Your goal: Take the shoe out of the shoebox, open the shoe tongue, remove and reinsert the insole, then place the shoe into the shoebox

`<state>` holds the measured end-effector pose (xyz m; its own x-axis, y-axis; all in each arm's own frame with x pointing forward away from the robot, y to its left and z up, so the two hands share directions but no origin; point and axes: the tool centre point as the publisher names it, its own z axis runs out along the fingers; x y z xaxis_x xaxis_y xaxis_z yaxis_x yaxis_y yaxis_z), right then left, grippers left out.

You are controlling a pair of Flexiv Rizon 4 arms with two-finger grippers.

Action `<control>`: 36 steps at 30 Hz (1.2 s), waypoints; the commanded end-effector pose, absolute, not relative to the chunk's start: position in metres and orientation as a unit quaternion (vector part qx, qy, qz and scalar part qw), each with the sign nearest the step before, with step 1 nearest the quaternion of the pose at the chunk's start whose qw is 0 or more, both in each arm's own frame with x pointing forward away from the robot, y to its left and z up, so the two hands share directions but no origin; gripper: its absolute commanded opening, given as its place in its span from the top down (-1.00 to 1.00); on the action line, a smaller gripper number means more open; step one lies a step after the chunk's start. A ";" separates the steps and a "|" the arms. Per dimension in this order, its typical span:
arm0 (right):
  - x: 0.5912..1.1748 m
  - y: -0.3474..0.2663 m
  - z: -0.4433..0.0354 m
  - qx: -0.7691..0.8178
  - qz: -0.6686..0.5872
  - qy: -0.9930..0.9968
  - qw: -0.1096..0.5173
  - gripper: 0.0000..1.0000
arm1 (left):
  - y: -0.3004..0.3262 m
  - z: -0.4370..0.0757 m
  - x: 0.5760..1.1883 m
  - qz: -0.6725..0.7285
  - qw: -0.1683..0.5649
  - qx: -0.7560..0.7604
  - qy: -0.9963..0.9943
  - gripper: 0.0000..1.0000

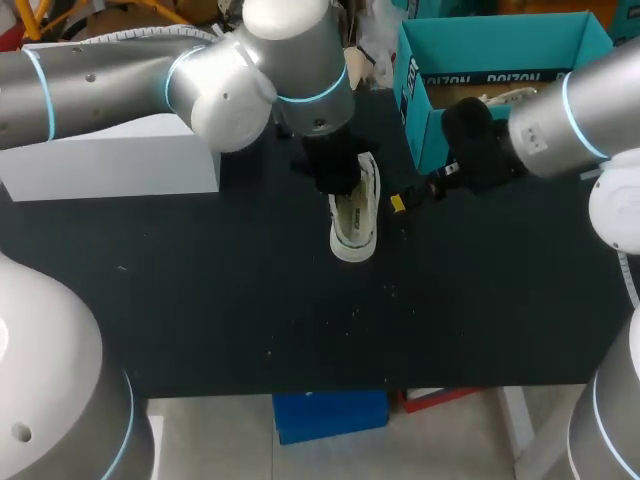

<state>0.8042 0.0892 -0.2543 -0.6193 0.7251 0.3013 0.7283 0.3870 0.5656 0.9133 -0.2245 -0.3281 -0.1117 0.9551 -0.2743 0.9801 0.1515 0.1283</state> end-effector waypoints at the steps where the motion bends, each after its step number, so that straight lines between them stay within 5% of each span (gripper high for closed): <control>1: 0.805 0.090 -0.254 -0.437 -0.340 -0.833 0.003 -1.00 | -0.198 -0.323 0.903 -0.075 0.197 0.629 0.749 0.99; 5: 0.805 0.090 -0.254 -0.437 -0.340 -0.833 0.003 -1.00 | -0.187 -0.321 0.900 -0.081 0.188 0.610 0.766 0.95; 9: 0.805 0.090 -0.254 -0.437 -0.340 -0.833 0.003 -1.00 | -0.173 -0.319 0.896 -0.083 0.158 0.583 0.793 0.43; 10: 0.805 0.090 -0.254 -0.437 -0.340 -0.833 0.003 -1.00 | -0.169 -0.317 0.895 -0.078 0.146 0.577 0.800 0.18; 11: 0.805 0.090 -0.254 -0.437 -0.340 -0.833 0.003 -1.00 | -0.166 -0.316 0.892 -0.072 0.129 0.577 0.803 -0.70; 12: 0.805 0.090 -0.254 -0.437 -0.340 -0.833 0.003 -1.00 | -0.166 -0.314 0.888 -0.082 0.125 0.585 0.797 -1.00; 25: 0.805 0.090 -0.254 -0.437 -0.340 -0.833 0.003 -1.00 | -0.166 -0.312 0.882 -0.074 0.109 0.591 0.796 -1.00; 36: 0.805 0.090 -0.254 -0.437 -0.340 -0.833 0.003 -1.00 | -0.139 -0.291 0.908 -0.239 0.101 0.189 0.947 -1.00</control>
<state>0.8042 0.0892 -0.2542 -0.6191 0.7252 0.3012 0.7283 0.3869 0.5655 0.9083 -0.1544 -0.2910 -0.5403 0.7823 -0.3099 0.8411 0.5122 -0.1736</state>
